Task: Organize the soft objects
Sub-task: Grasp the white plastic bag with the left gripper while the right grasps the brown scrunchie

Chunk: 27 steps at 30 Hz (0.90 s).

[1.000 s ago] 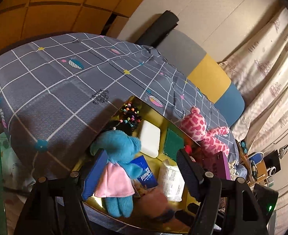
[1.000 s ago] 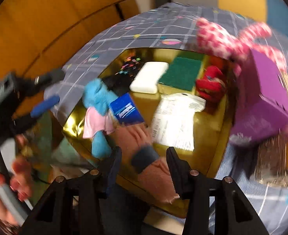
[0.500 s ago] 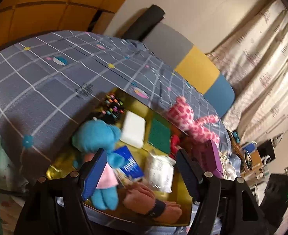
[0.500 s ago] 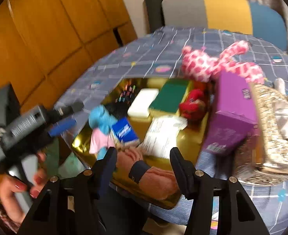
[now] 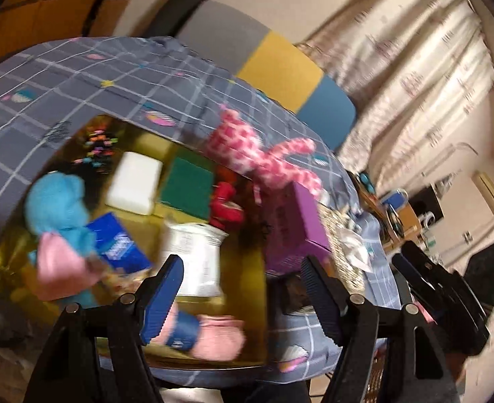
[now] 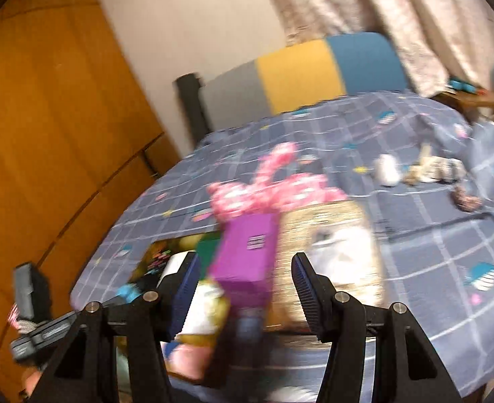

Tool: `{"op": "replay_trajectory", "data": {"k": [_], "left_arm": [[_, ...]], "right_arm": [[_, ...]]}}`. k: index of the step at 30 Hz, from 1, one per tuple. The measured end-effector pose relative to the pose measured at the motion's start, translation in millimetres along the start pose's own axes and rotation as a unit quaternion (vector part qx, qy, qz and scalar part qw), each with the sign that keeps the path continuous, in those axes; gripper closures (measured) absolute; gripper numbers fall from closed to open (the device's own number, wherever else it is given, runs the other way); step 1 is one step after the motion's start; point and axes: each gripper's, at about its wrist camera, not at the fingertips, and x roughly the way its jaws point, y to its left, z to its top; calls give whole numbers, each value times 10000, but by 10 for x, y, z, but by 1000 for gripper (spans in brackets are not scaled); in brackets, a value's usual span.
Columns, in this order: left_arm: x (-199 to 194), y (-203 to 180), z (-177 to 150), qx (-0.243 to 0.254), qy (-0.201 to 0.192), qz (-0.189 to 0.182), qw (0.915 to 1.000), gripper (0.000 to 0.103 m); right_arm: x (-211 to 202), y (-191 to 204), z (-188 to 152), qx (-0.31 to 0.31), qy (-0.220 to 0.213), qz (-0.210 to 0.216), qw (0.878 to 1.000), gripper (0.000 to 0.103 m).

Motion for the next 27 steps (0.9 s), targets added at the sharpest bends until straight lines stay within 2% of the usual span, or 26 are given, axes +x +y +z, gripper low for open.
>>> {"op": "replay_trajectory", "data": {"k": [9,16,21,27], "left_arm": [[264,-657,19,655,295,-367,9967,30],[515,-1162,12,1118,587,-498,9907,30],[682,-1471,-20,1344,799,-597,9859,30],[891,-1773,-19,1566,1078,-547,9802,30]], "right_arm": [[9,-1216,-1,713,257,-1072,9913,44],[245,-2093,-19,733,728,-1870,9769,44],[396,-2657,367,780,340,-2326,9689,44],[827,-3187,714,1128,264,-2391,9641,44]]}}
